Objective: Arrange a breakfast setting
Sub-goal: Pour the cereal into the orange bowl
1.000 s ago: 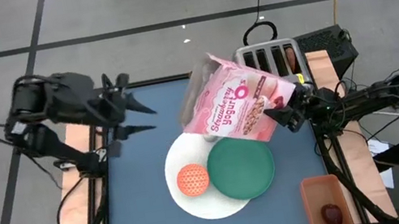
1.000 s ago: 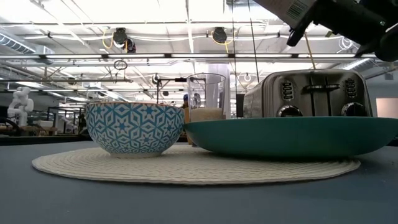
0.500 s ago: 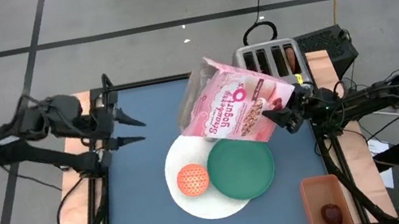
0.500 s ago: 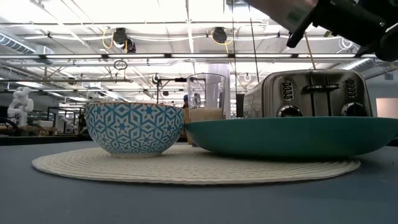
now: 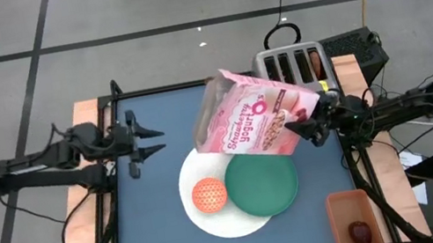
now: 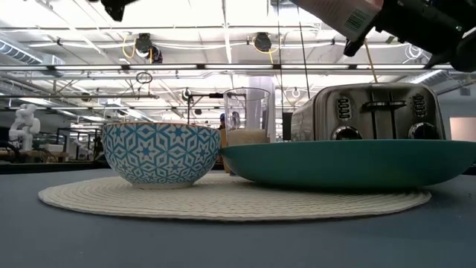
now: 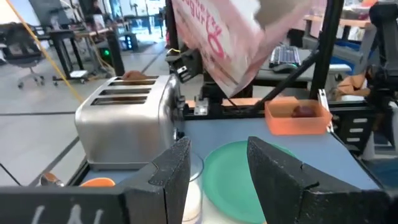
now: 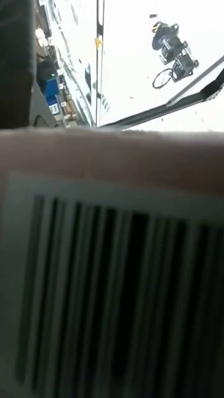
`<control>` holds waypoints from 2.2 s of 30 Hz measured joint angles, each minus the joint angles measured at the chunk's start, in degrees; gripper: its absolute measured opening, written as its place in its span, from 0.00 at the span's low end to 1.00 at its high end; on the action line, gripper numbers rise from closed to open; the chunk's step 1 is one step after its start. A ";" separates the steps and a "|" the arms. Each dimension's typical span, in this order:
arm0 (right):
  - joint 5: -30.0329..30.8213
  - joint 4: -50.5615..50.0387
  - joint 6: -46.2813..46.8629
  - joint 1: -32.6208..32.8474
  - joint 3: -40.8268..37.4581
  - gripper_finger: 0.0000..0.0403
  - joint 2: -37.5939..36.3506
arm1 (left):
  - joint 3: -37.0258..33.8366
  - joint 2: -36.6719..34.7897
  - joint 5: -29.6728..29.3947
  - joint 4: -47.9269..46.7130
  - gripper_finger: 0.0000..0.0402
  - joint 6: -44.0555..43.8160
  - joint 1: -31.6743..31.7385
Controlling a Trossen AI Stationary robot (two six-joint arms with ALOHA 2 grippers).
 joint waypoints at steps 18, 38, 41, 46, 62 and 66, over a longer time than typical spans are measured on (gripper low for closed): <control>-2.33 -40.02 -7.64 -0.01 15.72 0.63 -4.89 | -14.15 -0.05 -0.02 18.47 0.41 -3.69 4.90; -6.19 -56.01 -7.39 1.62 19.58 0.63 -5.13 | -14.15 -0.03 -0.01 18.34 0.41 -2.75 4.96; -6.17 -57.18 -7.57 2.30 19.57 0.63 -5.13 | -14.15 -0.03 -0.02 18.31 0.41 -2.77 4.96; -6.07 -59.31 -8.93 3.39 19.56 0.63 -5.15 | -14.15 -0.03 -0.01 18.29 0.41 -2.82 4.96; -5.83 -65.79 -10.65 4.70 19.56 0.63 -5.06 | -14.15 -0.01 -0.02 18.27 0.41 -2.99 4.96; -5.81 -66.57 -10.70 4.68 19.54 0.63 -5.02 | -14.15 -0.01 0.00 18.29 0.41 -2.98 4.96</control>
